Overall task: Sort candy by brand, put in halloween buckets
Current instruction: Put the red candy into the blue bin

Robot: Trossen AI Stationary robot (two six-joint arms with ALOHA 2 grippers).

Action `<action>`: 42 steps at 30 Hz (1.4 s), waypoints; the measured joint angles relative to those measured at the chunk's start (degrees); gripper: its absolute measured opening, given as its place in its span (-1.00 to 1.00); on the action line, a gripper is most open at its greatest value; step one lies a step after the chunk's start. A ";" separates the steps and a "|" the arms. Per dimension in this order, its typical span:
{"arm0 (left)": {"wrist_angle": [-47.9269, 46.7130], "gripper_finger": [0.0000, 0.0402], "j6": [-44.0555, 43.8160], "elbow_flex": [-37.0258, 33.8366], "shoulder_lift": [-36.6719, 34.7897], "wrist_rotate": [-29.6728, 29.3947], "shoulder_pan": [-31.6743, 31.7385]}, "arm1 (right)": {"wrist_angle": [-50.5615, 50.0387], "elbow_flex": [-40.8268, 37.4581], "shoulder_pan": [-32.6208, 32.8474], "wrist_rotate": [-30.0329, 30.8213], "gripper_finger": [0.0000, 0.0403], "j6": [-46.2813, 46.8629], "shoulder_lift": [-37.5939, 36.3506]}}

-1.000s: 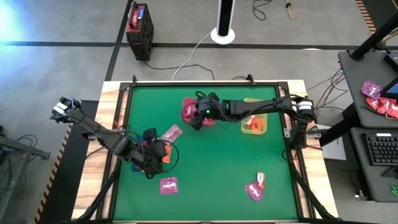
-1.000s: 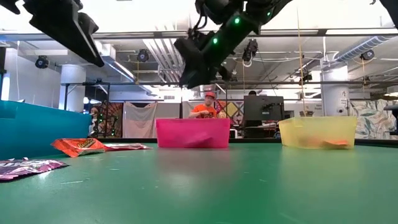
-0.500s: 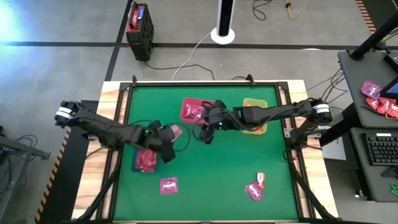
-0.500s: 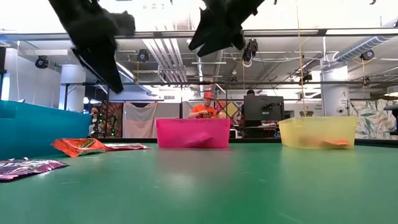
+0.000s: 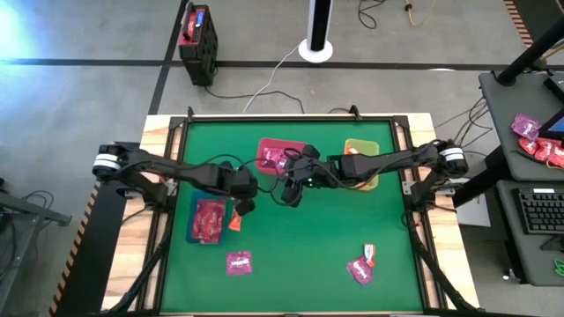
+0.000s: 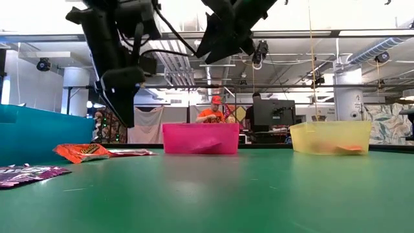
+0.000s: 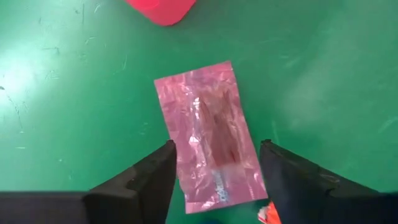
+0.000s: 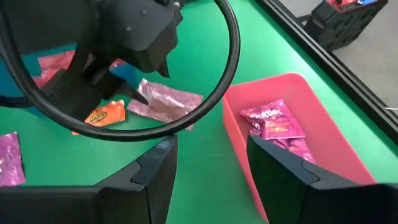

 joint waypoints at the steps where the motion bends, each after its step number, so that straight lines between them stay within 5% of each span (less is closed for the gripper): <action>1: 0.04 0.10 0.22 0.00 0.50 -0.03 0.07 | -0.23 0.00 0.00 0.06 -0.07 -0.04 -0.02; 7: 2.00 0.27 0.35 0.00 3.26 0.05 0.55 | -0.29 -0.09 -0.02 0.09 -0.07 -0.19 -0.07; 31: 5.73 0.23 1.76 0.06 11.40 0.53 2.27 | 0.15 -0.09 0.00 -0.14 -0.07 0.02 0.07; 42: 6.58 -0.10 2.40 0.22 12.12 1.76 2.21 | -0.05 -0.09 0.00 -0.14 -0.07 0.02 0.09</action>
